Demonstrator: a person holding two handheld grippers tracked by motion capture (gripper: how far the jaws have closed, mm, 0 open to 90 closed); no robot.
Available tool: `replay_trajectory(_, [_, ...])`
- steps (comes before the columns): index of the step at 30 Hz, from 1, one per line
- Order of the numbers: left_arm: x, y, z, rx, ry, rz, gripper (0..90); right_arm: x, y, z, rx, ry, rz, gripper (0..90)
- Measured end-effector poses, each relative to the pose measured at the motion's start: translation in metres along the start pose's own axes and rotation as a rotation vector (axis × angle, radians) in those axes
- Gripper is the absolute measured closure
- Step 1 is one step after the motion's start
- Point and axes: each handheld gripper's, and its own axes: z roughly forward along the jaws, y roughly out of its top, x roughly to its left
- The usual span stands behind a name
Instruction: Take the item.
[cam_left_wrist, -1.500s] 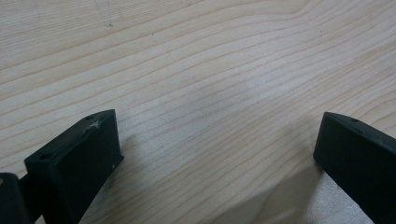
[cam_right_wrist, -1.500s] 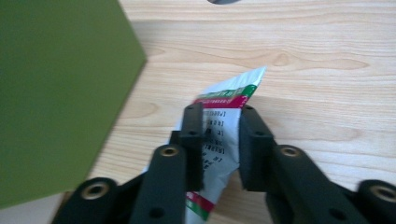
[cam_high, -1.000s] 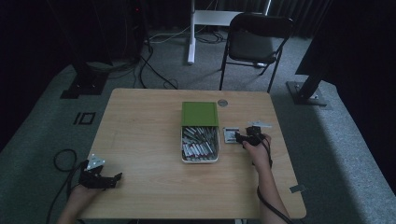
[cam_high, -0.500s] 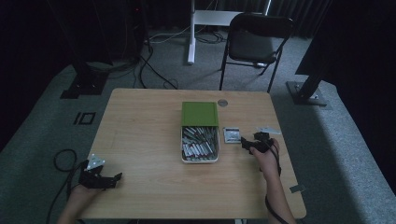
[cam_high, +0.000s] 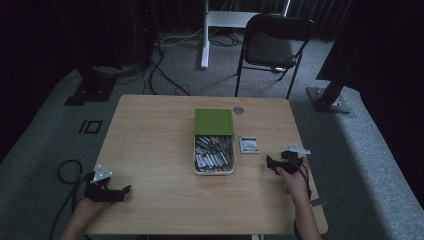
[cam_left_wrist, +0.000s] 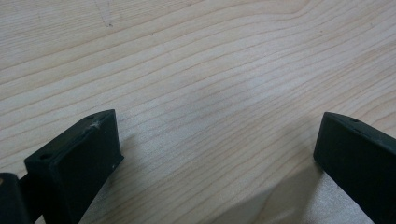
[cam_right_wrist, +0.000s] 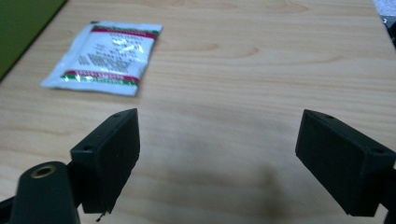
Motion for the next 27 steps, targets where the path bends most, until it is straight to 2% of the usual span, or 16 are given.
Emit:
replay_trajectory(2, [0.000, 0.000, 0.000, 0.000, 0.000, 0.000, 1.4, -0.002, -0.003, -0.004, -0.001, -0.014, -0.003, 13.9])
replay_trajectory(10, [0.000, 0.000, 0.000, 0.000, 0.000, 0.000, 1.4, -0.005, -0.016, -0.017, 0.004, -0.021, 0.011, 13.9])
replay_trajectory(18, [0.000, 0.000, 0.000, -0.001, 0.000, 0.000, 1.4, -0.006, -0.025, -0.033, -0.011, -0.069, 0.040, 14.2])
replay_trajectory(26, [0.000, 0.000, 0.000, 0.000, 0.000, 0.002, 1.4, -0.010, -0.039, -0.041, 0.011, -0.092, 0.055, 14.3])
replay_trajectory(27, [0.000, 0.000, 0.000, 0.000, 0.000, 0.002, 1.4, -0.012, -0.045, -0.043, 0.019, -0.101, 0.060, 14.3])
